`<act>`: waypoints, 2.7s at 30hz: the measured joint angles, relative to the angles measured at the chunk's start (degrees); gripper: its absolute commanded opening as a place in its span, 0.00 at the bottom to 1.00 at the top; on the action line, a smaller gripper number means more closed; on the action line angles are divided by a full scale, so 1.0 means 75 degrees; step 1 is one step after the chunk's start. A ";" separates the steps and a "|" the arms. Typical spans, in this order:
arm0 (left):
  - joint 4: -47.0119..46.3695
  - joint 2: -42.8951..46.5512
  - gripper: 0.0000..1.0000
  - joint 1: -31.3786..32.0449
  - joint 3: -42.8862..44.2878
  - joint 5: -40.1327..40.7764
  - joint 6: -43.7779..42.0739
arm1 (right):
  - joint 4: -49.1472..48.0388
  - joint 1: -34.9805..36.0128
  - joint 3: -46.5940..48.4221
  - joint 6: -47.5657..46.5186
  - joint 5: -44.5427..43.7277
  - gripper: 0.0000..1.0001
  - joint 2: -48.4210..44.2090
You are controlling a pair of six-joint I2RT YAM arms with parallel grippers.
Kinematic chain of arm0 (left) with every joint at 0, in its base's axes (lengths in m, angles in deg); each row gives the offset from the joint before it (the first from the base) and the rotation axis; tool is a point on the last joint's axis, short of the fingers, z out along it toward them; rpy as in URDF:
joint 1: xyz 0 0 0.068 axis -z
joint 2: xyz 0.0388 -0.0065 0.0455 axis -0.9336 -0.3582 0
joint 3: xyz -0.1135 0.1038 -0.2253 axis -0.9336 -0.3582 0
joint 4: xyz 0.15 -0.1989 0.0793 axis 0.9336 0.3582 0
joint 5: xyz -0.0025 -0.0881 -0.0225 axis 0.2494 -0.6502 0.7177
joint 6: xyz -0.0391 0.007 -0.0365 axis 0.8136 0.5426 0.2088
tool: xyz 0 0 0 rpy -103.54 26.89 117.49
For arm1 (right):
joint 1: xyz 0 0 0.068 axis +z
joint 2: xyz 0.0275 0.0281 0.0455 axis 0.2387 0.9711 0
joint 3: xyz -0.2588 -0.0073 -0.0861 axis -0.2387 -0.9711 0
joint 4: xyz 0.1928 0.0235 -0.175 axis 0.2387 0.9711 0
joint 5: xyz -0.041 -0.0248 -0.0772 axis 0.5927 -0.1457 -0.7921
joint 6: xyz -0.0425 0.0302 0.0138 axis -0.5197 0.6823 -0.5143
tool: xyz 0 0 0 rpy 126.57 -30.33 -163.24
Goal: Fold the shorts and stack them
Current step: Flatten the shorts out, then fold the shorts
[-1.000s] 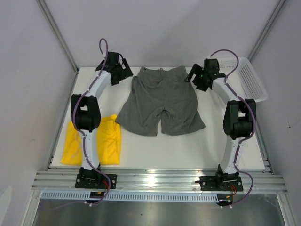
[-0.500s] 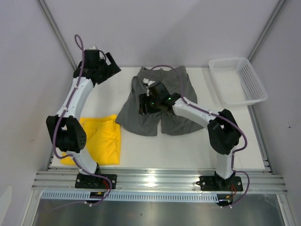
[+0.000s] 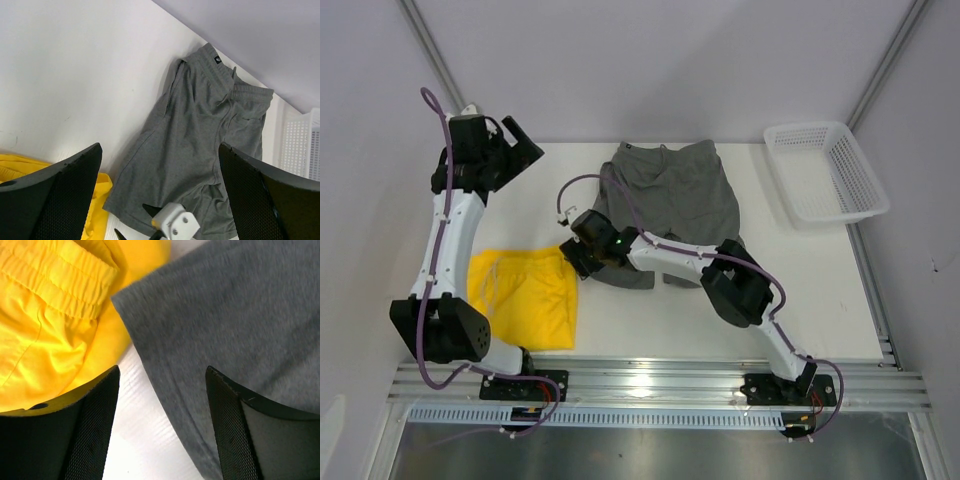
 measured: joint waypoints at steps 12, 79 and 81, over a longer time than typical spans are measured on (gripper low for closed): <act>0.0192 0.0306 0.99 -0.0079 -0.0119 0.0003 -0.0137 | 0.0216 0.0382 0.1440 -0.0752 -0.1201 0.46 0.1119; -0.2363 -0.1559 0.98 0.1151 -0.2588 -0.1014 0.0198 | 0.1040 0.4106 -0.4873 0.4226 -0.3162 0.32 -0.3045; -0.2363 -0.1559 0.98 0.1154 -0.2588 -0.1014 0.0189 | 0.1166 0.4109 -0.4835 0.4304 -0.3270 0.28 -0.2961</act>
